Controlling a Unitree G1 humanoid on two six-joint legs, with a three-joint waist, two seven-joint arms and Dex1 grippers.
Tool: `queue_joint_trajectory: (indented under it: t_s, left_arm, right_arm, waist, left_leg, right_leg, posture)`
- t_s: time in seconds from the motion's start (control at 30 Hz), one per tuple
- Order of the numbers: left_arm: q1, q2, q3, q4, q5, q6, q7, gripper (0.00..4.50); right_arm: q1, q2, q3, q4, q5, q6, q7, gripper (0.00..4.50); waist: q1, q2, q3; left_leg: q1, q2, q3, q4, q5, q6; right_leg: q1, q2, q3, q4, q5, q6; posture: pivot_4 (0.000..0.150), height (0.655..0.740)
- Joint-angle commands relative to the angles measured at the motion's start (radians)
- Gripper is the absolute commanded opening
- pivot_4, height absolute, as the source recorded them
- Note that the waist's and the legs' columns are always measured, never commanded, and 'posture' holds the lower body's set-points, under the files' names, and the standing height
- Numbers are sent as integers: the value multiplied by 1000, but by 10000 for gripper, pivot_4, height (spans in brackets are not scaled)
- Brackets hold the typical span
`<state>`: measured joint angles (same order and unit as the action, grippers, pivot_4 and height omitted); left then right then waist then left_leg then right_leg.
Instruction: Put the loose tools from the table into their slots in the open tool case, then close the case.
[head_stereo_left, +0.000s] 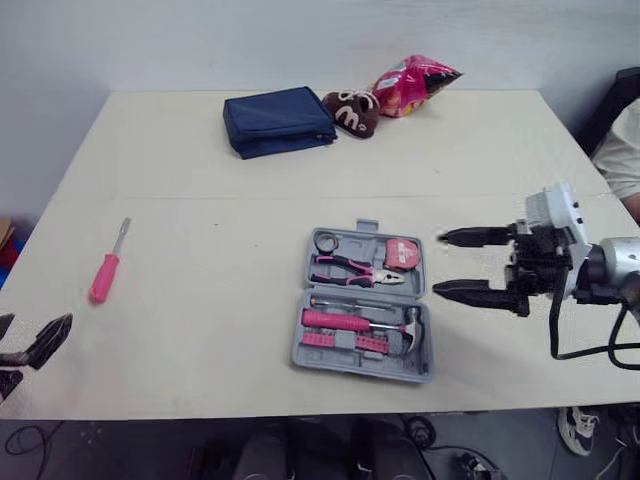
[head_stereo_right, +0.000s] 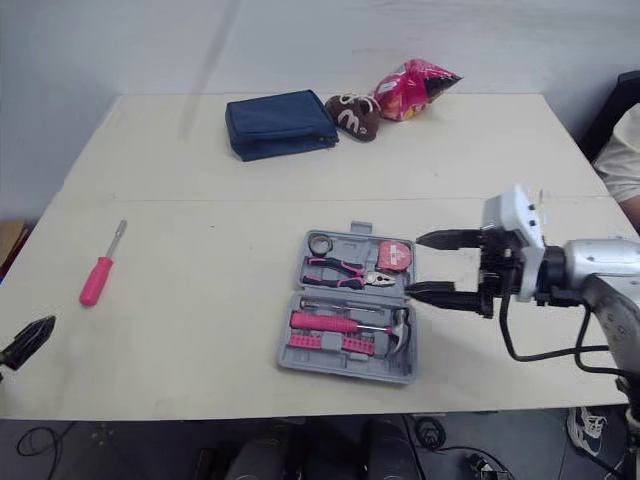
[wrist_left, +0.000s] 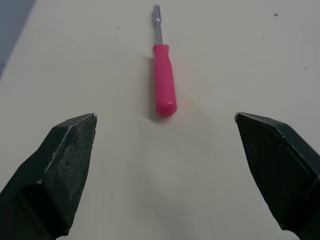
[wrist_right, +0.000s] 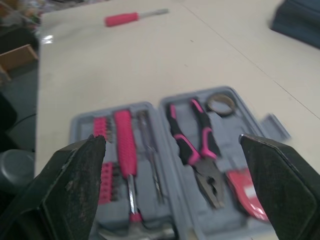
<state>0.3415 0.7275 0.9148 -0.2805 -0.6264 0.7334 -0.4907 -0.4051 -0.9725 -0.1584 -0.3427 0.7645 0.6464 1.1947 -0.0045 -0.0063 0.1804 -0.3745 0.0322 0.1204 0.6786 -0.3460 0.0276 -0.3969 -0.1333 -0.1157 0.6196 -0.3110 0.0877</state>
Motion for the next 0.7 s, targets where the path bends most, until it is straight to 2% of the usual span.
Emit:
queue_joint_trajectory:
  t_s: [0.03, 0.13, 0.27, 0.6, 0.7]
  left_arm:
    - [-89, 83, -78, 126, 54, 10, 1, 45000]
    - [-187, 162, -197, 265, 117, -14, -29, 45000]
    - [-349, 195, -293, 431, 161, -29, -28, 45000]
    - [-600, 182, -478, 698, 260, -125, -86, 45000]
    - [-621, 174, -504, 707, 262, -99, -100, 35855]
  right_arm:
    - [-73, 32, 25, -99, 79, 37, -11, 44669]
    - [-132, 69, 61, -142, 109, 60, -31, 44669]
    - [-152, 91, 78, -161, 112, 71, -53, 44669]
    - [-160, 94, 89, -156, 102, 71, -68, 44669]
    - [-163, 93, 92, -154, 99, 71, -73, 45000]
  waist:
    - [-5, 0, 0]
    - [-6, 0, 0]
    - [-5, -1, 0]
    - [1, -2, 0]
    - [0, -2, 0]
  left_leg:
    - [0, 0, 1, 0, 0, 0]
    - [-1, 0, 1, 0, 0, -1]
    - [-1, 0, 1, -1, 0, -1]
    - [-2, -1, 4, 1, 1, 0]
    - [-2, -1, 5, 1, 2, 1]
  right_leg:
    - [0, 0, 0, 0, 0, 0]
    - [-2, 0, 0, 1, 0, 0]
    - [-3, 0, 0, 2, 0, 0]
    - [-3, 0, -5, 6, 1, 2]
    - [-3, 0, -4, 7, 1, 3]
  posture:
    - [1500, 7400]
    - [1500, 7400]
    - [1500, 7400]
    - [1500, 7400]
    - [1500, 7400]
